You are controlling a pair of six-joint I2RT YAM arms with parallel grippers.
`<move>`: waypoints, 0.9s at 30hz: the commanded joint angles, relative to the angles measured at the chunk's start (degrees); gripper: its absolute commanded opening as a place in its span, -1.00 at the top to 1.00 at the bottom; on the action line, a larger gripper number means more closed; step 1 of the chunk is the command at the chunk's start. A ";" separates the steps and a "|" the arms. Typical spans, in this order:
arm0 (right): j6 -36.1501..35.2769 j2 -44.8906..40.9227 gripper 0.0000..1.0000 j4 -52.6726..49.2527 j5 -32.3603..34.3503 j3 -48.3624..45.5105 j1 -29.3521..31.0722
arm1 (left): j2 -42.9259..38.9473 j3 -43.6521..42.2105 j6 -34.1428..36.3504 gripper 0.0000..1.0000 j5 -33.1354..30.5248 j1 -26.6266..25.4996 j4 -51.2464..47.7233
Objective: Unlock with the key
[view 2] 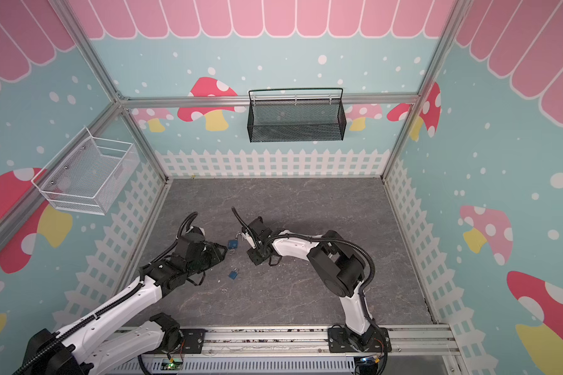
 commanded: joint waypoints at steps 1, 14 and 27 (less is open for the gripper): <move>-1.59 1.27 0.54 -0.47 -0.28 1.93 0.27 | -0.27 -0.80 -1.66 0.05 -0.94 0.08 1.47; -2.67 2.70 0.72 0.22 -2.43 1.95 0.27 | 0.73 -0.71 -2.14 0.05 -0.73 0.15 2.20; -3.90 -2.52 0.93 1.37 -3.81 -0.67 0.24 | -0.93 -1.64 -4.13 0.05 -0.45 0.15 3.32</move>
